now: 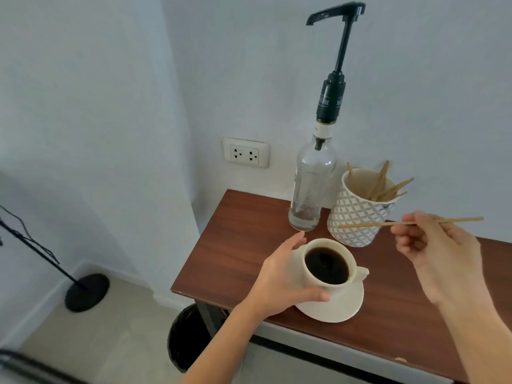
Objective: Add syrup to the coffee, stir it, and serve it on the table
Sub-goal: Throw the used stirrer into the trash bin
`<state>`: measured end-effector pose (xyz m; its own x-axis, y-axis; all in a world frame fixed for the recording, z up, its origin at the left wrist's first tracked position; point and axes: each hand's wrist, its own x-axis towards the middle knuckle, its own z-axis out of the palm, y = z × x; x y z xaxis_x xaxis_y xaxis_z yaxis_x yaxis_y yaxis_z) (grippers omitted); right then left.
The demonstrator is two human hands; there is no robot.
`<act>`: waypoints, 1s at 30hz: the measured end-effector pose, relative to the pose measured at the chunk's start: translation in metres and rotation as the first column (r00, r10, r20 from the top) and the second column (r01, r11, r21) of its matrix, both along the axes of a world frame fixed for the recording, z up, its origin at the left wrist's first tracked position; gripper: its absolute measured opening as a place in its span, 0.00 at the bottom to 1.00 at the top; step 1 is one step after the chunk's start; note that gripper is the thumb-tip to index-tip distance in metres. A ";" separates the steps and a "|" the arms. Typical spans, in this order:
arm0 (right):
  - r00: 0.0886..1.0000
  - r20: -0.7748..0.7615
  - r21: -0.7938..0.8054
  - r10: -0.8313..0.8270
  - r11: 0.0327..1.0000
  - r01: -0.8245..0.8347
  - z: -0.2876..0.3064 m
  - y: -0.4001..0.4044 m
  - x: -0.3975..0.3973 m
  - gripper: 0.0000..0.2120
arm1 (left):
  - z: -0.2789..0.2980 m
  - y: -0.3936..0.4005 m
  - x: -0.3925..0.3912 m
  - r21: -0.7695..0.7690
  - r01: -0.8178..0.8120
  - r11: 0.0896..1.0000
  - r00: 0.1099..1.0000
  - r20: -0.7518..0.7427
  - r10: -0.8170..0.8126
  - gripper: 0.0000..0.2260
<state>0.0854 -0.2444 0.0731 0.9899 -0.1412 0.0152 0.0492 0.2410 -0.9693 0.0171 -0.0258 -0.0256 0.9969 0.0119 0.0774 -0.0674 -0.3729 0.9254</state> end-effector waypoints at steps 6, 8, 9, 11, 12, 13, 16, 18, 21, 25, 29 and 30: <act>0.997 0.016 0.135 0.081 0.987 -0.082 0.007 0.069 -0.020 0.13 | 0.023 0.110 -0.010 -0.057 -0.335 0.940 0.901 0.272 0.338 0.24; 0.996 0.031 0.127 0.089 0.988 -0.092 0.003 0.112 -0.031 0.12 | 0.019 0.169 -0.009 -0.055 -0.455 0.889 0.831 0.332 0.446 0.19; 0.995 0.034 0.123 0.089 0.988 -0.092 -0.001 0.136 -0.037 0.11 | 0.013 0.199 -0.009 -0.033 -0.501 0.865 0.808 0.341 0.481 0.18; 0.995 0.036 0.095 0.089 0.991 -0.092 -0.010 0.188 -0.051 0.10 | 0.000 0.257 -0.008 0.033 -0.558 0.829 0.793 0.314 0.522 0.15; 0.996 0.030 0.071 0.086 0.994 -0.088 -0.016 0.214 -0.058 0.10 | -0.008 0.283 -0.005 0.083 -0.575 0.814 0.792 0.308 0.527 0.14; 0.996 0.021 0.037 0.083 0.996 -0.084 -0.024 0.240 -0.064 0.10 | -0.016 0.307 -0.001 0.135 -0.583 0.801 0.793 0.308 0.525 0.13; 0.997 0.013 -0.205 0.074 0.976 -0.070 -0.051 0.316 -0.087 0.11 | -0.046 0.368 0.018 0.256 -0.575 0.777 0.812 0.298 0.503 0.15; 0.993 0.038 -0.401 0.107 0.912 -0.083 -0.071 0.360 -0.105 0.10 | -0.065 0.394 0.033 0.334 -0.557 0.760 0.825 0.321 0.464 0.18; 0.976 0.035 -0.645 0.215 0.751 -0.142 -0.111 0.414 -0.124 0.09 | -0.090 0.414 0.046 0.437 -0.516 0.737 0.851 0.359 0.383 0.22; 0.957 -0.099 -0.766 0.274 0.592 -0.249 -0.184 0.450 -0.129 0.08 | -0.108 0.423 0.052 0.511 -0.473 0.718 0.875 0.369 0.314 0.25; 0.926 -0.292 -0.775 0.239 0.509 -0.376 -0.248 0.451 -0.118 0.06 | -0.118 0.429 0.056 0.528 -0.471 0.707 0.874 0.386 0.294 0.27; 0.911 -0.341 -0.772 0.231 0.485 -0.411 -0.259 0.449 -0.116 0.10 | -0.119 0.429 0.056 0.529 -0.470 0.707 0.874 0.391 0.288 0.27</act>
